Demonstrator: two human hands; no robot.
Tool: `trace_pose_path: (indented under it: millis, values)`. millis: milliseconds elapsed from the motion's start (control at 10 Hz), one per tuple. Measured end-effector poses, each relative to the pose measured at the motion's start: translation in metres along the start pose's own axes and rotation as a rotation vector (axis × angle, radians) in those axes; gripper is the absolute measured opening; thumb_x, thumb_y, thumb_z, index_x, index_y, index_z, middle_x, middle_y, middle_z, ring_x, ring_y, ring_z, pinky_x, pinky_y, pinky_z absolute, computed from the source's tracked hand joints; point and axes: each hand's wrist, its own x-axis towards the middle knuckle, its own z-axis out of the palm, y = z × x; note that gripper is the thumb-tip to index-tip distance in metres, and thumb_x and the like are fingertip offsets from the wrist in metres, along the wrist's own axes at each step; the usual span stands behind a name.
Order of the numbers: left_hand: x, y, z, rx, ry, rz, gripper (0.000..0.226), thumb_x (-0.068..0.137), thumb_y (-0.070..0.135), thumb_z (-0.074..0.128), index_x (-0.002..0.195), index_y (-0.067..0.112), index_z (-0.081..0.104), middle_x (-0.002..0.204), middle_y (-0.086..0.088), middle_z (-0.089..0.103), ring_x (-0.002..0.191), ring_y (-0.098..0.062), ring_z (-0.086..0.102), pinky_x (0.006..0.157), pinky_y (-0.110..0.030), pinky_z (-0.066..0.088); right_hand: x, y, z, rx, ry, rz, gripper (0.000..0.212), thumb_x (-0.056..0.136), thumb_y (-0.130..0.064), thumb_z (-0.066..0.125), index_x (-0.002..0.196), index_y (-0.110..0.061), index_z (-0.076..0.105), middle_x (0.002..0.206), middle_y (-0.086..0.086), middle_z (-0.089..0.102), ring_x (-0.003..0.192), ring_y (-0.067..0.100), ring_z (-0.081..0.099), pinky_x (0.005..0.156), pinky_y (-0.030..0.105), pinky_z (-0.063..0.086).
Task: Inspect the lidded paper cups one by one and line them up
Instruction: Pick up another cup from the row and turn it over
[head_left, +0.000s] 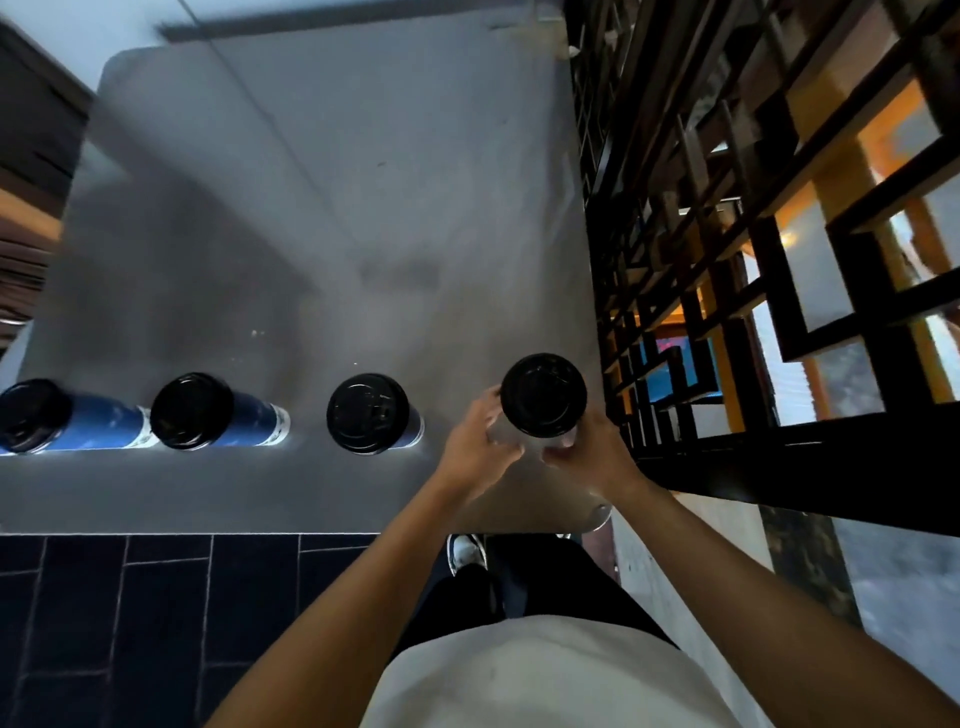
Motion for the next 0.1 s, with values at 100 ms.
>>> trace_pose_path:
  millis: [100]
  values:
    - [-0.0085, -0.0125, -0.0072, 0.015, 0.036, -0.041, 0.080, 0.077, 0.013, 0.071, 0.151, 0.024, 0.043, 0.152, 0.005, 0.051, 0.140, -0.011, 0.047, 0.118, -0.040, 0.038, -0.0039, 0.0136, 0.0077, 0.013, -0.011, 0.020, 0.071, 0.073, -0.009, 0.079, 0.138, -0.015, 0.052, 0.121, -0.003, 0.056, 0.114, 0.013, 0.057, 0.072, -0.003, 0.039]
